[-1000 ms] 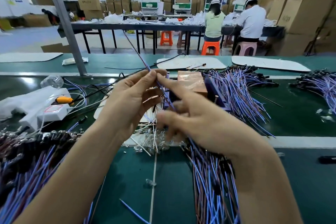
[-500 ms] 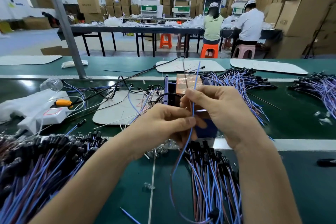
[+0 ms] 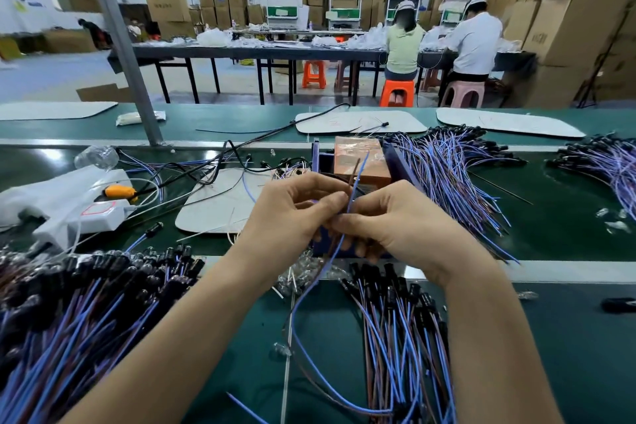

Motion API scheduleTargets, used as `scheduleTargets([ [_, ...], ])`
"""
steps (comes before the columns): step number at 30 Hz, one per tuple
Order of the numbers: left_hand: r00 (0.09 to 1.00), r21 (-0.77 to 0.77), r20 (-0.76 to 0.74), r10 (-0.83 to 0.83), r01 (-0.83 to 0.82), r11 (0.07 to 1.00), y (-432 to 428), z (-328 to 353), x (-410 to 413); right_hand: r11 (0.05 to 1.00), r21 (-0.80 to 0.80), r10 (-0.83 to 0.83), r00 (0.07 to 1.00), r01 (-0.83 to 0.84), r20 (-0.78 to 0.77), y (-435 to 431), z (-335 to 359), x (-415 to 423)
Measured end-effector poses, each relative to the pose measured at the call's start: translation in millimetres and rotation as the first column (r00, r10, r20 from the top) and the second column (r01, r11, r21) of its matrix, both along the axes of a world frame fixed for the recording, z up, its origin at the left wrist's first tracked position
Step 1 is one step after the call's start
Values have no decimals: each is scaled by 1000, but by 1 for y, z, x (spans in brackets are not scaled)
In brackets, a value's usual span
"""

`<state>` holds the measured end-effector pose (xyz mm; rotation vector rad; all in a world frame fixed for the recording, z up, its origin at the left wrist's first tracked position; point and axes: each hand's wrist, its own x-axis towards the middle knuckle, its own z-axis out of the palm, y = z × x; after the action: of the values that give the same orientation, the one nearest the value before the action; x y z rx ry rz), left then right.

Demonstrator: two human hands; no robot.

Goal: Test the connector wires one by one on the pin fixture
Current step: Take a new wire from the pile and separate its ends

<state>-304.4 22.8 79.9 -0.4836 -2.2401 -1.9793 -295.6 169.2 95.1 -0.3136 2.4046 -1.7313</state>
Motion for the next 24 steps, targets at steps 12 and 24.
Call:
scheduleTargets([
  [12, 988, -290, 99, 117, -84, 953, -4, -38, -24, 925, -25, -371, 915, 379, 156, 38, -13, -15],
  [24, 981, -268, -108, 164, -188, 945, 5, -52, -24, 925, 101, -380, 904, 367, 198, 59, -17, -15],
])
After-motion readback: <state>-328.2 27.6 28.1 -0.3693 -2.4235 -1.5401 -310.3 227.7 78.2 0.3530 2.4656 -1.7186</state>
